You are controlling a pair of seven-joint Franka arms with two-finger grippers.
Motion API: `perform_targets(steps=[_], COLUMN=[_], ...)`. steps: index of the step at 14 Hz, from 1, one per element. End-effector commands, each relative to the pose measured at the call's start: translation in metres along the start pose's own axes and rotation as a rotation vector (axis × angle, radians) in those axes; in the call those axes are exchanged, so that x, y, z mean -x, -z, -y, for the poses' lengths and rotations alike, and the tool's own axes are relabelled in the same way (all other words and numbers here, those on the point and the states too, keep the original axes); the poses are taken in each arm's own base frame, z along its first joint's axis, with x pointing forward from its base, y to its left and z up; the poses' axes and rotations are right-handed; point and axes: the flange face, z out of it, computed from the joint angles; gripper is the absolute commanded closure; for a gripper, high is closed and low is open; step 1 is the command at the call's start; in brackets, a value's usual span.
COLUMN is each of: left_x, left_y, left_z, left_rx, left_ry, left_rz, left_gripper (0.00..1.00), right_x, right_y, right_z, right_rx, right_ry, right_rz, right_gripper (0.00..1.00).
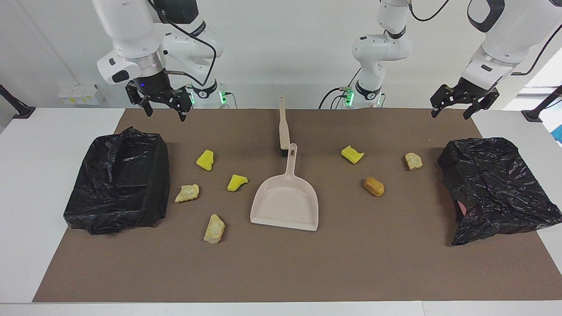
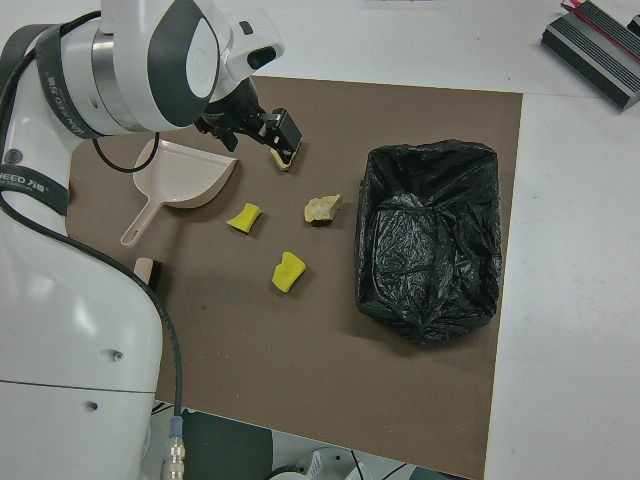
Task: Sweep and dump trash in bin
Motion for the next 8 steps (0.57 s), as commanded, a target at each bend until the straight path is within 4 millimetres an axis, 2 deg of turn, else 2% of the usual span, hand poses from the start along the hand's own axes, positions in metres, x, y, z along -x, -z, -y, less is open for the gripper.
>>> perform_targets(steps=[1,8], left_x=[0.0089,0.0065], left_y=[0.0001,0.0000], left_z=[0.0025,-0.0013], left_rx=[-0.015,-0.017], left_ry=[-0.016,-0.019], left_rz=[0.000,-0.008], left_gripper=[0.00,0.00], right_x=[-0.0035,-0.0032], right_y=[-0.0024,-0.0020], right_z=[-0.0147,-0.0121], right_rx=[-0.020,-0.022], right_ry=[-0.012,-0.003], right_rz=[-0.004,-0.007], right_gripper=[0.00,0.00])
